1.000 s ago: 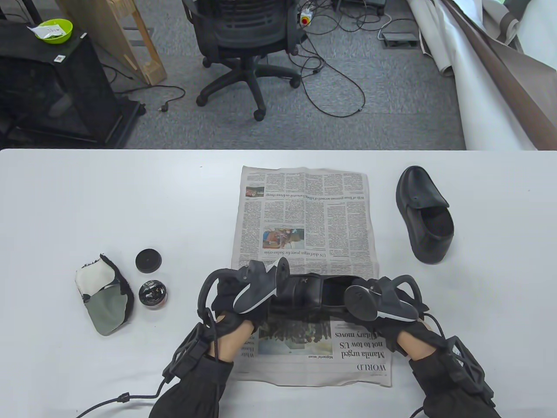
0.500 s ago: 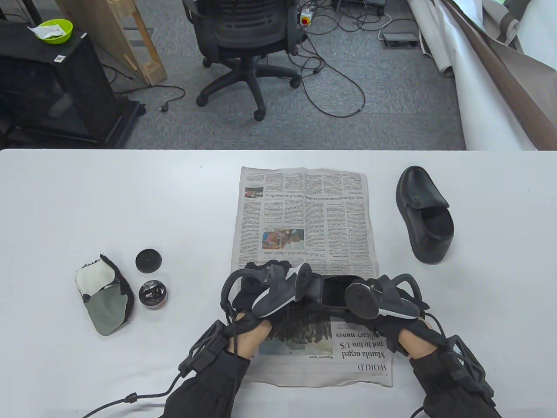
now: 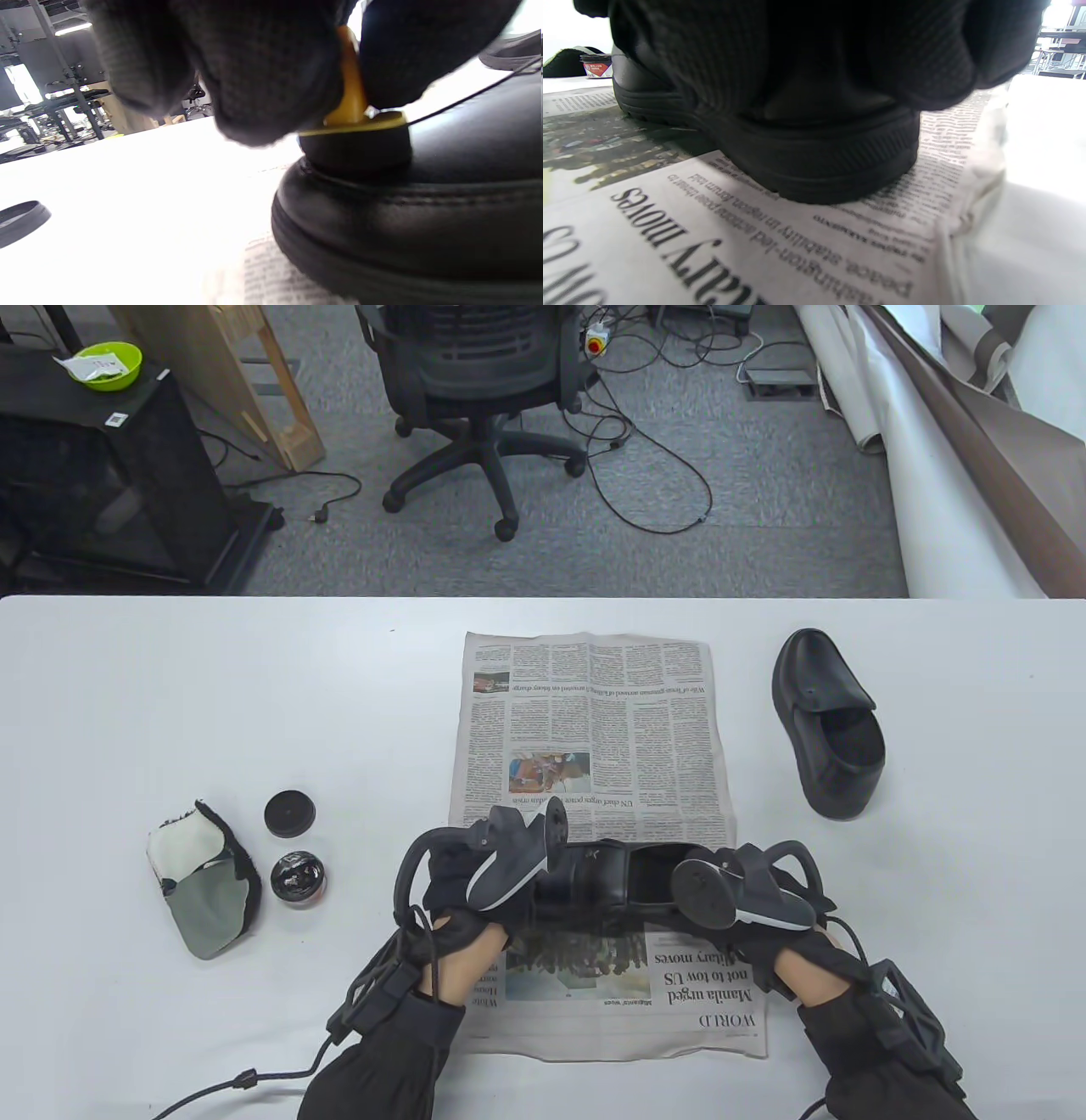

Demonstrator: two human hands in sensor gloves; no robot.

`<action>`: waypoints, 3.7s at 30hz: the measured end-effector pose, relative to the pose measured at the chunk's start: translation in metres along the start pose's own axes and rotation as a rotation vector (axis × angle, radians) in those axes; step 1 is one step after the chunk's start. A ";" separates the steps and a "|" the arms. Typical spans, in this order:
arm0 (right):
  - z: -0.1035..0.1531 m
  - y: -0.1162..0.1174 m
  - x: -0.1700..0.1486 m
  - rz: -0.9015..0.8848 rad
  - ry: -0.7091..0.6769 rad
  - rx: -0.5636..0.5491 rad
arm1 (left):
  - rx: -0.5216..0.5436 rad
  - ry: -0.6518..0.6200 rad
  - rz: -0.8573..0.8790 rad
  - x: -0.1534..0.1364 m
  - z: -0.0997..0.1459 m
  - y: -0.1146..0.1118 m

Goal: Dip and apply built-in sponge shoe polish on shoes

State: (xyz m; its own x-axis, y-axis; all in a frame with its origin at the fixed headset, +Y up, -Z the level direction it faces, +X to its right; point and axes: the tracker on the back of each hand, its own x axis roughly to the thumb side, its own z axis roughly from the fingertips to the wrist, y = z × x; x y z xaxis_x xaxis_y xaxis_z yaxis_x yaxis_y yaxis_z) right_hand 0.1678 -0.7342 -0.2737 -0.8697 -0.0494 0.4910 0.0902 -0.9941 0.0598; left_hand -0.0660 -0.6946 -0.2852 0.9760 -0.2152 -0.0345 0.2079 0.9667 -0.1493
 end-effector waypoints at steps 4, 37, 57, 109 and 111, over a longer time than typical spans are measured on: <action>0.000 0.000 0.000 -0.001 0.004 0.001 | -0.076 -0.078 0.053 0.006 0.008 0.003; 0.001 0.000 0.001 0.005 0.000 0.002 | -0.027 -0.149 0.144 -0.004 0.009 0.001; -0.001 0.000 0.000 -0.013 -0.024 0.021 | 0.183 -0.144 0.205 0.032 -0.002 0.000; 0.001 0.001 -0.001 -0.006 -0.005 -0.006 | 0.034 0.030 0.086 -0.003 -0.025 -0.004; 0.000 0.000 -0.001 -0.008 -0.007 -0.005 | 0.015 0.030 0.070 -0.008 -0.023 -0.002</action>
State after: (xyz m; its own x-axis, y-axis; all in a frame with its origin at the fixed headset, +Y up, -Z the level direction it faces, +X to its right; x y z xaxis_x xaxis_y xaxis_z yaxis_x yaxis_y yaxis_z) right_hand 0.1689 -0.7346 -0.2739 -0.8673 -0.0404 0.4962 0.0806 -0.9950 0.0598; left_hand -0.0757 -0.6983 -0.3072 0.9858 -0.1507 -0.0740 0.1403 0.9815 -0.1306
